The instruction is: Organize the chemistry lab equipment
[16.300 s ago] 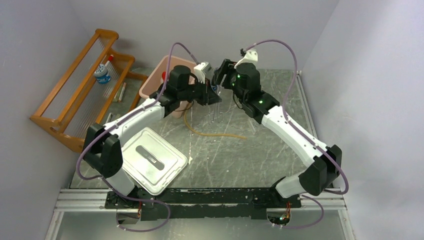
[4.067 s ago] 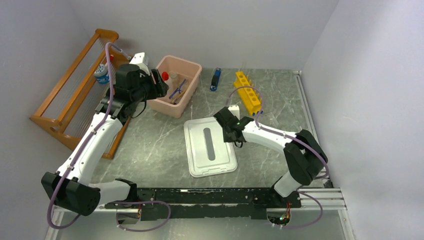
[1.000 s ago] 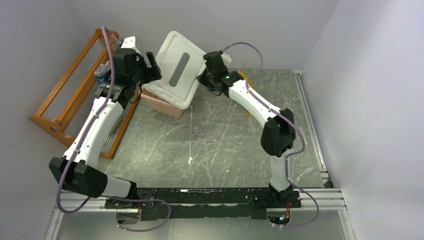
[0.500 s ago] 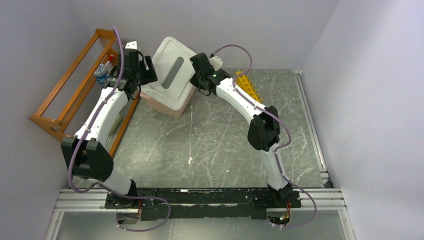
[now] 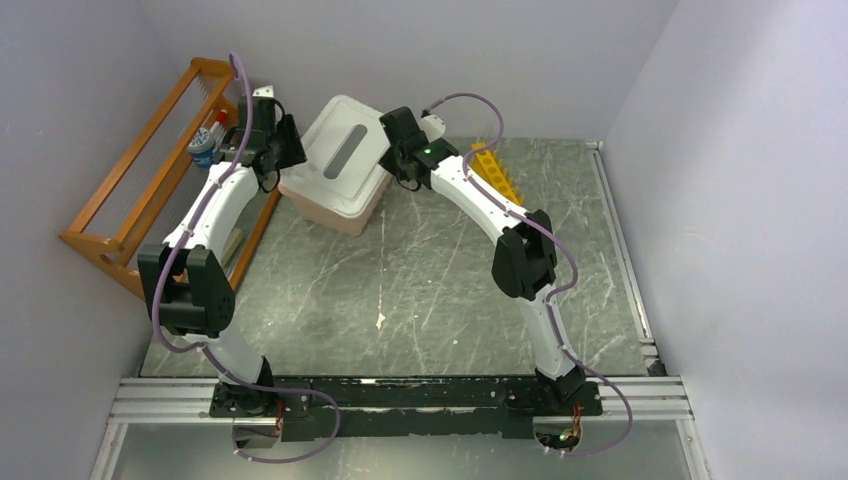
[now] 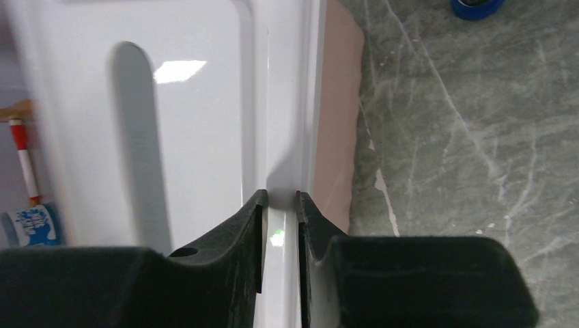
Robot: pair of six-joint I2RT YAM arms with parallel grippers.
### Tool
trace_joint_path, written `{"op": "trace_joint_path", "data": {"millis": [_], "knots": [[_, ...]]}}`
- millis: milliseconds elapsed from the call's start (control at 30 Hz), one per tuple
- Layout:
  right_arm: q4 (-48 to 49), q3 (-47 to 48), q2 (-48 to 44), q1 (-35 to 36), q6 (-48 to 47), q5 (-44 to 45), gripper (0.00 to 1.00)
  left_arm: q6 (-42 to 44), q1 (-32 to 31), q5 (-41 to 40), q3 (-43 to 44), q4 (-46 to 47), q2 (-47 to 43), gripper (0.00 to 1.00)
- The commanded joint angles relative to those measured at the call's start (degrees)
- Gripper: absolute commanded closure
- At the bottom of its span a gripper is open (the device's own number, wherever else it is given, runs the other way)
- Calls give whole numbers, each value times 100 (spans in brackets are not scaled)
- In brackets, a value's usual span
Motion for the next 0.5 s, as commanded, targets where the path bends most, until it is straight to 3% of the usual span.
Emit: {"op": "trace_joint_path", "data": {"millis": [0,233,467], "knots": [[444,103,-7,12,31,-85,75,-45,88,49,-91,277,37,43],[719,-155,-145,11,-73,-291,67,22,160,-46,-120,285,136,44],[1075,-492,-421,1,-483,-322,58,126,165,441,164,155,176,39]]}}
